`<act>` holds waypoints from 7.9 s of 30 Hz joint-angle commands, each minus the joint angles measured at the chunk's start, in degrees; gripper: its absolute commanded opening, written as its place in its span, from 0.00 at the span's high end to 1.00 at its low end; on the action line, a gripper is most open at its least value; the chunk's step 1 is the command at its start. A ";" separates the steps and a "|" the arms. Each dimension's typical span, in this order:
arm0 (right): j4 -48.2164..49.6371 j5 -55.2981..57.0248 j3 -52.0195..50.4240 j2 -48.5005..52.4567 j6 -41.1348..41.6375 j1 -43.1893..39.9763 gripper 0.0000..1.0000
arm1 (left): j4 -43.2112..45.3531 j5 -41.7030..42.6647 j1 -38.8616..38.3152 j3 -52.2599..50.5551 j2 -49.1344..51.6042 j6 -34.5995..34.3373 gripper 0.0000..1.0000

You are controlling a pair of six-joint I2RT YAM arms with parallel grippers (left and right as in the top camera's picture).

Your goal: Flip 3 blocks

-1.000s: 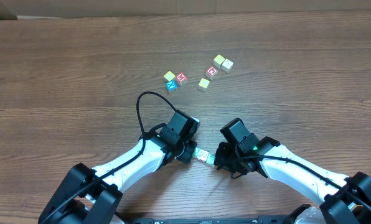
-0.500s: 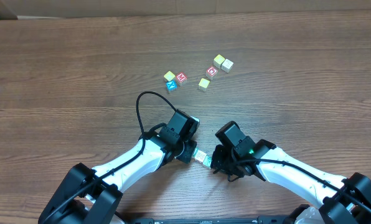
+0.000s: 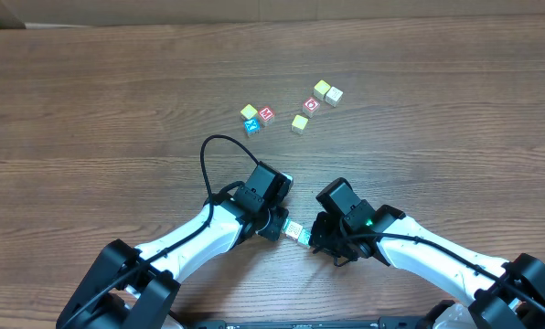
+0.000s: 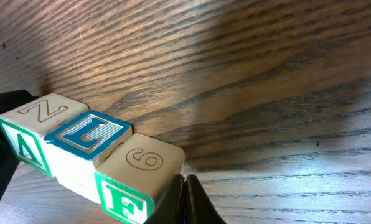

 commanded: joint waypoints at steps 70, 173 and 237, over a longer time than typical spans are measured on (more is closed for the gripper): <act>2.73 0.70 -0.09 0.17 10.95 6.60 0.96 | 0.26 0.46 -0.52 0.76 0.57 13.03 0.96; 4.50 2.49 -0.09 0.17 24.00 9.86 0.96 | 3.30 -1.05 -0.52 1.11 6.08 17.40 0.96; -14.36 15.56 2.75 -19.04 4.44 9.79 0.96 | -11.85 -1.18 13.90 13.09 -13.22 5.46 0.96</act>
